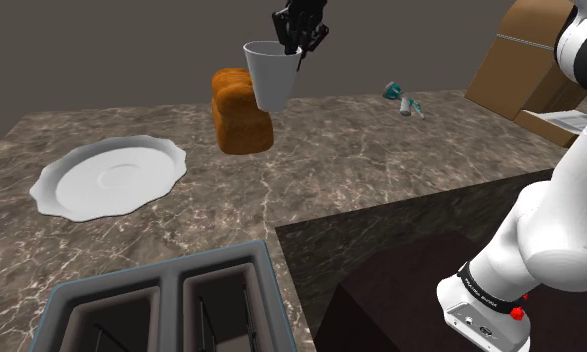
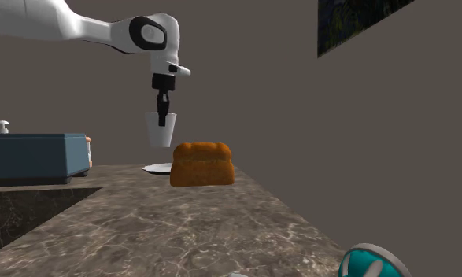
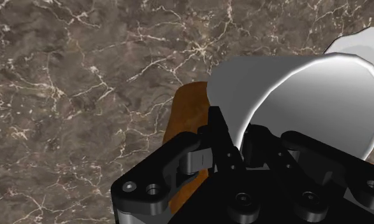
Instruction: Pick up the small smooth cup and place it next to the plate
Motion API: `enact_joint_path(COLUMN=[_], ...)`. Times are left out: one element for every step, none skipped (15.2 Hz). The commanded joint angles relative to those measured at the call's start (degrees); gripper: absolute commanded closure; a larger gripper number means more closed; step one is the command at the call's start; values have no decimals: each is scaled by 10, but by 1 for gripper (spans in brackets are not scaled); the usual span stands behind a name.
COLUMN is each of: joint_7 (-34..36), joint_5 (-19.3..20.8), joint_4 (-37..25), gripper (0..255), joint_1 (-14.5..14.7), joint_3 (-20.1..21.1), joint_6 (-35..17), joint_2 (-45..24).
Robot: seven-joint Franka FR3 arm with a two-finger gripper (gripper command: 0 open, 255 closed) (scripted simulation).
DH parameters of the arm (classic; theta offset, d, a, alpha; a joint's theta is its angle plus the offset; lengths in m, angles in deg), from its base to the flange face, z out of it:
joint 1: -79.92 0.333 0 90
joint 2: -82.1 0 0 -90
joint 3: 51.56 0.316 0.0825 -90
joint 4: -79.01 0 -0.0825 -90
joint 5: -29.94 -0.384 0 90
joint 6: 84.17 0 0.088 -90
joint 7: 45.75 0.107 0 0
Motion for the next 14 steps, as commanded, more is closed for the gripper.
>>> enact_joint_path(joint_7=[29, 43, 56, 70, 84, 98, 113, 127, 141, 155, 170, 184, 198, 213], joint_5=[3, 5, 7, 9, 11, 13, 16, 19, 22, 25, 29, 33, 38, 43], joint_4=[0, -5, -11, -18, -25, -34, -44, -56, -68, -82, -97, -114, -133, -154], gripper=[255, 255, 255, 255, 255, 255, 255, 255, 255, 255, 255, 255, 255, 255], joint_1=[16, 24, 32, 40, 48, 56, 64, 73, 82, 91, 100, 110, 120, 130], joint_3=[12, 18, 24, 30, 35, 41, 47, 53, 58, 64, 69, 74, 79, 84], joint_6=[-1, 0, 1, 2, 3, 5, 8, 10, 13, 17, 21, 26, 31, 38], joint_2=[4, 3, 1, -2, -6, -10, -16, -22, -29, -36, -45, -55, -67, -79])
